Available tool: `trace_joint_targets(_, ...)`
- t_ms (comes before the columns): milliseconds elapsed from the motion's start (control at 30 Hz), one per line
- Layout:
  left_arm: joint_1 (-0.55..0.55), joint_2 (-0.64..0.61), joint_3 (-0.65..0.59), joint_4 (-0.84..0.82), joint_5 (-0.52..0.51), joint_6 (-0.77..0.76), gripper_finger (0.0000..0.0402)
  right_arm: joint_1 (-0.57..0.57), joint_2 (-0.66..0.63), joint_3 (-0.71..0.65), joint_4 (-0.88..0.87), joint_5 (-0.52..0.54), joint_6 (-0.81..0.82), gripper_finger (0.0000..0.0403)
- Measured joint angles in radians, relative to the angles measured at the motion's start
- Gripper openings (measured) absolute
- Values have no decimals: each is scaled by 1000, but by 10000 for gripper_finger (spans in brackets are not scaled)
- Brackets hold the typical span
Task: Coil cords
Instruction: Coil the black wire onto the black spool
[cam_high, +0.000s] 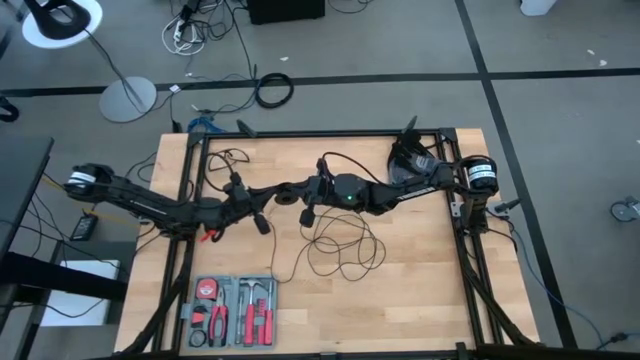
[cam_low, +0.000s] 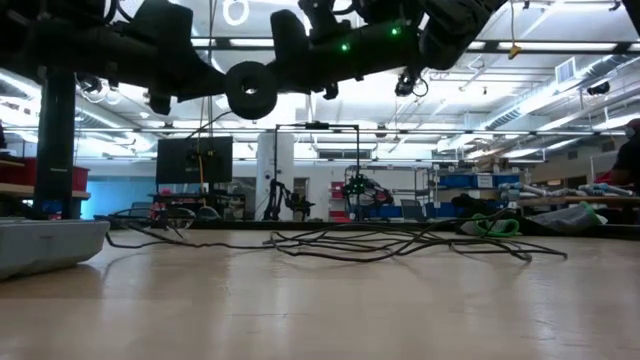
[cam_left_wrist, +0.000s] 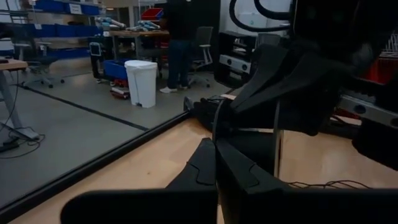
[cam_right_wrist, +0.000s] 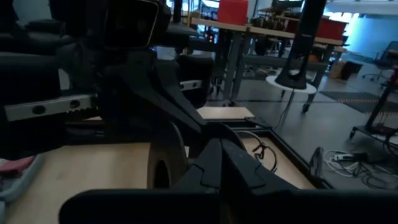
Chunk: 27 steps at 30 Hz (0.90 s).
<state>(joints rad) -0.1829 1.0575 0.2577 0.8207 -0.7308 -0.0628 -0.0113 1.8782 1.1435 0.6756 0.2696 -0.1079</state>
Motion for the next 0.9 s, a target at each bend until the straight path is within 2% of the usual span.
trace_joint_targets(100, 0, 14, 0, 15, -2, 3, 0, 0, 0, 0, -21, 41, -6, 0)
trace_joint_targets(233, 0, 13, 0, 20, -15, 9, 0, 10, -6, 0, -57, 183, -47, 0)
trace_joint_targets(467, -1, 11, 1, 24, -58, 38, 0, 19, -16, 0, -101, 289, -52, 0)
trace_joint_targets(633, -1, 11, 1, 22, -61, 58, 0, 23, -16, 0, -136, 286, -18, 0)
trace_joint_targets(900, -1, 11, 2, 21, -65, 58, 0, 17, -16, 0, -134, 142, 55, 0)
